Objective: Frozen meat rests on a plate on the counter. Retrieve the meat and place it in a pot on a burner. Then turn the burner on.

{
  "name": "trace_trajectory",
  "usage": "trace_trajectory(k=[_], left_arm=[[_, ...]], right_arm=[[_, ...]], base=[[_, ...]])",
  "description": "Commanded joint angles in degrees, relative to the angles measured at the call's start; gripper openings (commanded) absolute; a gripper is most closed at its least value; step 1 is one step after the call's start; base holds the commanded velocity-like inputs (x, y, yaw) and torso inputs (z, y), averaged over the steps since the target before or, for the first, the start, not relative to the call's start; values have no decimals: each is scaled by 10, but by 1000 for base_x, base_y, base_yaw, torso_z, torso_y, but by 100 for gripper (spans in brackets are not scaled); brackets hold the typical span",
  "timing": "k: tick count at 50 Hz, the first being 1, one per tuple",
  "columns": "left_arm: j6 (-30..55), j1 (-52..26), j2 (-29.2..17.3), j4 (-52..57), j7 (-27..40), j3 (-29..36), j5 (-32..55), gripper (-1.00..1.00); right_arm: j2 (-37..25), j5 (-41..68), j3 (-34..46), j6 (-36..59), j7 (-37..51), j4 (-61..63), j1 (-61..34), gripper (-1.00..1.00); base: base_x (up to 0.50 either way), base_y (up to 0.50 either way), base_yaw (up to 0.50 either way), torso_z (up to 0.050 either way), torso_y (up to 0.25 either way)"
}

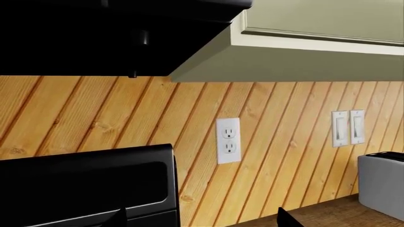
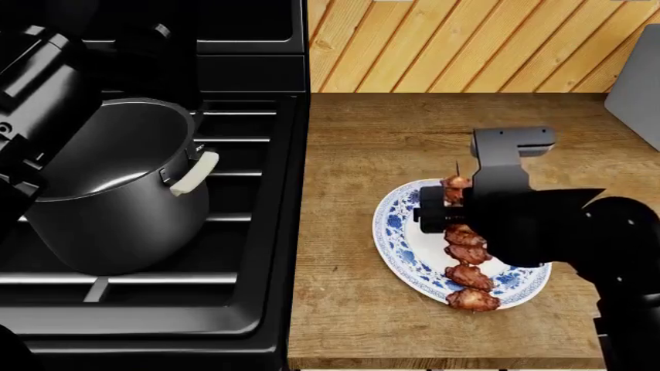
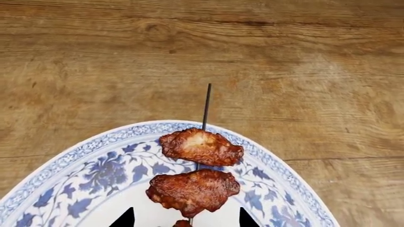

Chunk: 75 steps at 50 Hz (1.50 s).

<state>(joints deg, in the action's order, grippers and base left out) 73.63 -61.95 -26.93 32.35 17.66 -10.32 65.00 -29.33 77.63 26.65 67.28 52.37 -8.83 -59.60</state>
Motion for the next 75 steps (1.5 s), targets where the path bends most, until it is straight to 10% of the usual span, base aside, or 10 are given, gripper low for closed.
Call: trace_trajectory(k=[1, 75], left_arm=[[-1, -1, -2, 1, 6, 1, 7, 100], [-66, 91, -16, 72, 26, -8, 8, 100]], right_arm=[[-6, -2, -1, -1, -4, 19, -11, -100], [-68, -120, 13, -116, -177, 235, -148, -100]], base=[[0, 0, 0, 0, 0], [0, 0, 0, 0, 0]])
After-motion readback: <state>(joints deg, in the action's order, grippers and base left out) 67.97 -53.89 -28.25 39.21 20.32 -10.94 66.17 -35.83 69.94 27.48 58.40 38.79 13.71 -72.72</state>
